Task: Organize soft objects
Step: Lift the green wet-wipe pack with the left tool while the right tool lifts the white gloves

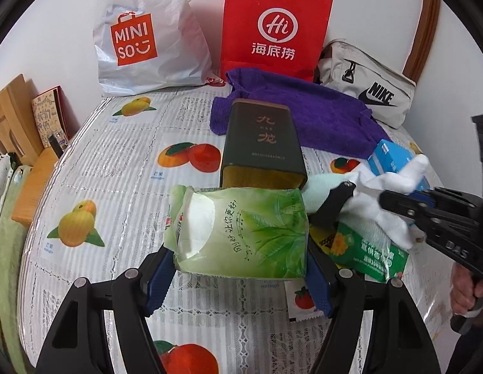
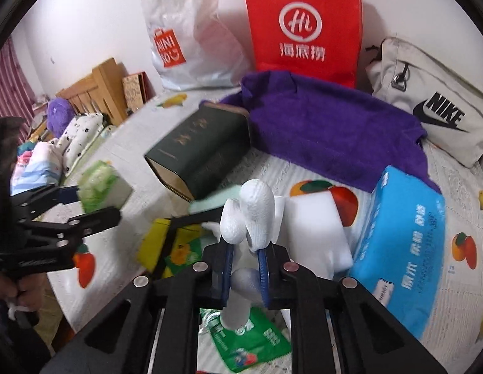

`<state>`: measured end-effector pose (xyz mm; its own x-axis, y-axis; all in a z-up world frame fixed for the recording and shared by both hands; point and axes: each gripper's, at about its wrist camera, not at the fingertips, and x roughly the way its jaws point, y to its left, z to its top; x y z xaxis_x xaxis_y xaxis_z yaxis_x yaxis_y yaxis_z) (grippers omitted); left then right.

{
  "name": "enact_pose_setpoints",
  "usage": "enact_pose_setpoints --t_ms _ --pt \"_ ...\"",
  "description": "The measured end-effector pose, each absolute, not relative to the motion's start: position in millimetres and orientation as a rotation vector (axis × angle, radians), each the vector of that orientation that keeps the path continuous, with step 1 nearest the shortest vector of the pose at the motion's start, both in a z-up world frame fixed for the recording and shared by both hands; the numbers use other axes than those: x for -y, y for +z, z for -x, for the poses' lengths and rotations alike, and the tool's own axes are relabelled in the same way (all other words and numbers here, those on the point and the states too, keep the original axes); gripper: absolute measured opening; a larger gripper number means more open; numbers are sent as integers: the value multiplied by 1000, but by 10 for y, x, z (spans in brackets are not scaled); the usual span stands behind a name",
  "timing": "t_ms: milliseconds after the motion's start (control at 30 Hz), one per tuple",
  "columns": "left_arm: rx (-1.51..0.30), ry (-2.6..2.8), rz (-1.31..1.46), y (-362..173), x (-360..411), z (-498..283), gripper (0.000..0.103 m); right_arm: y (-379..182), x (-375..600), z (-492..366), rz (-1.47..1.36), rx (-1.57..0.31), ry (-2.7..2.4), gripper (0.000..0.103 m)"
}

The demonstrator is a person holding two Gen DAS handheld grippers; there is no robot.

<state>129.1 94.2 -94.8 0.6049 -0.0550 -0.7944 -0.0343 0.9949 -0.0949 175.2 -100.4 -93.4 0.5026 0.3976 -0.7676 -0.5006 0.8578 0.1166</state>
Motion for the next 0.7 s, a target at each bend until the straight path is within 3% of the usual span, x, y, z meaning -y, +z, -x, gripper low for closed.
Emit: enact_pose_setpoints --t_ms 433,567,667,700 --pt "-877 -14 100 -633 -907 -1373 72 -228 1295 -1522 76 -757 537 11" --pt "-878 -23 94 -594 -840 -1415 72 -307 1295 -1588 111 -799 520 11" --pt "-883 -29 86 -599 -797 -1425 72 -473 1290 -1619 126 -859 526 16" --pt "-888 -29 86 -607 -787 -1431 72 -524 1287 -1623 137 -873 524 25"
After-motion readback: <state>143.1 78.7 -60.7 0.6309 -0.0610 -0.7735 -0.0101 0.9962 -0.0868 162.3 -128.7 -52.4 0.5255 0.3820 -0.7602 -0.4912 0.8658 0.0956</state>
